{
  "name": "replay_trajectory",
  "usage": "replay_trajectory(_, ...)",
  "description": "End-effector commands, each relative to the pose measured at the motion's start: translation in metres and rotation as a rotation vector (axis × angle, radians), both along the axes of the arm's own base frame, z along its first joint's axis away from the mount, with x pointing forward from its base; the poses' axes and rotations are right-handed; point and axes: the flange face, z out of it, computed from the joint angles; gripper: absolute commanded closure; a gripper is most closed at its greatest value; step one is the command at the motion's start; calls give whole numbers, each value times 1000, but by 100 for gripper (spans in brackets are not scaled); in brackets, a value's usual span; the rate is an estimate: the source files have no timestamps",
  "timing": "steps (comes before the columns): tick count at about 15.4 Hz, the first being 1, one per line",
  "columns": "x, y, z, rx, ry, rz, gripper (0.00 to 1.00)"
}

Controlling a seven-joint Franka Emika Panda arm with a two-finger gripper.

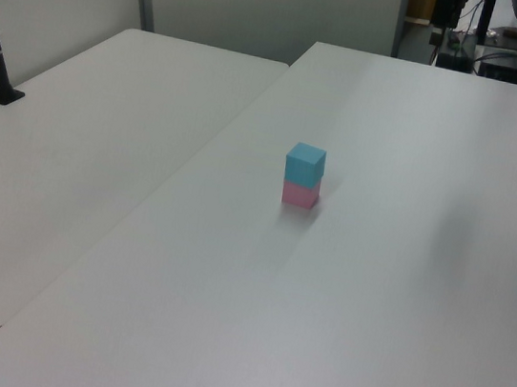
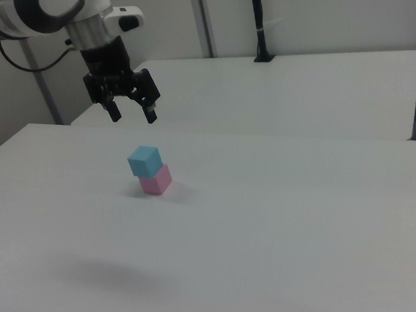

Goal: Put blue cube on pink cube

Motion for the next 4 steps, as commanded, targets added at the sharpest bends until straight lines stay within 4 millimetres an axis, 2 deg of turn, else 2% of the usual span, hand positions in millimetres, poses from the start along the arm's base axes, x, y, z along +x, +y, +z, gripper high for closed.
replay_trajectory(1, -11, -11, 2, 19, 10, 1, 0)
replay_trajectory(4, -11, -12, 3, 20, 7, 1, 0)
